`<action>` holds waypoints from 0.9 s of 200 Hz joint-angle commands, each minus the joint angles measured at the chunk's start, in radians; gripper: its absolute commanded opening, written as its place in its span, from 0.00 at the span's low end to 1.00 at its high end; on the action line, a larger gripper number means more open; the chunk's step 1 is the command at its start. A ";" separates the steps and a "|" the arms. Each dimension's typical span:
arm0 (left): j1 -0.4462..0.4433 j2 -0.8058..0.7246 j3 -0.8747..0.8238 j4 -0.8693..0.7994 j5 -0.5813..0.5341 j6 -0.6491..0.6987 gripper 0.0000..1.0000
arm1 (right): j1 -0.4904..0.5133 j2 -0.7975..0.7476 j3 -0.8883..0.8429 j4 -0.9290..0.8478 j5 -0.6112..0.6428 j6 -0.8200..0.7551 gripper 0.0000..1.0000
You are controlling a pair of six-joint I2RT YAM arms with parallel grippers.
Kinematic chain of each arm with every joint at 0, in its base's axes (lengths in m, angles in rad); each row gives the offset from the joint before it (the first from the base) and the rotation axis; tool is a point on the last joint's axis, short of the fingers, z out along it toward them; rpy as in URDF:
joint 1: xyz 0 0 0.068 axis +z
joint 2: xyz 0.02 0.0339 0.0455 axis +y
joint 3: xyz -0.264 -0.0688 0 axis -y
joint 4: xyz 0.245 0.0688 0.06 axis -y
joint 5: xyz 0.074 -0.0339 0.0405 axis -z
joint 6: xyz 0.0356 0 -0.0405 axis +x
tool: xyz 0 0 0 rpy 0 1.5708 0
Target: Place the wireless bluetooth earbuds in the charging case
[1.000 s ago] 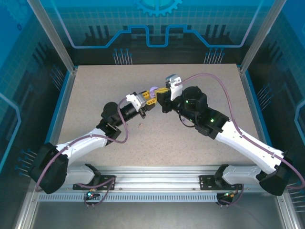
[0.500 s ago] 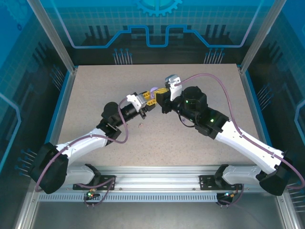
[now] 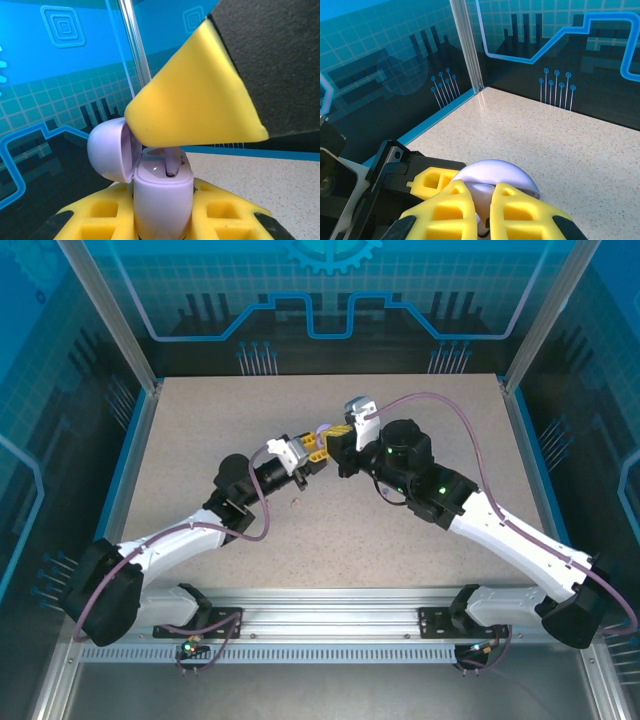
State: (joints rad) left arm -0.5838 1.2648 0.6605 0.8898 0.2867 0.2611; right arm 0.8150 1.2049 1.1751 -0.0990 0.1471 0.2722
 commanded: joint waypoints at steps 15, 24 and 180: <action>-0.010 -0.025 0.034 0.027 0.025 -0.011 0.00 | -0.014 0.025 0.027 -0.078 -0.064 -0.048 0.08; -0.010 -0.024 0.035 0.028 0.023 -0.015 0.00 | -0.014 0.040 0.048 -0.112 -0.072 -0.062 0.07; -0.010 0.020 0.015 0.040 -0.017 -0.043 0.00 | -0.049 -0.004 0.142 -0.192 -0.147 0.032 0.77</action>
State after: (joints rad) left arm -0.5850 1.2690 0.6605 0.8700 0.2741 0.2344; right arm 0.7776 1.2446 1.2568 -0.2508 0.0612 0.2752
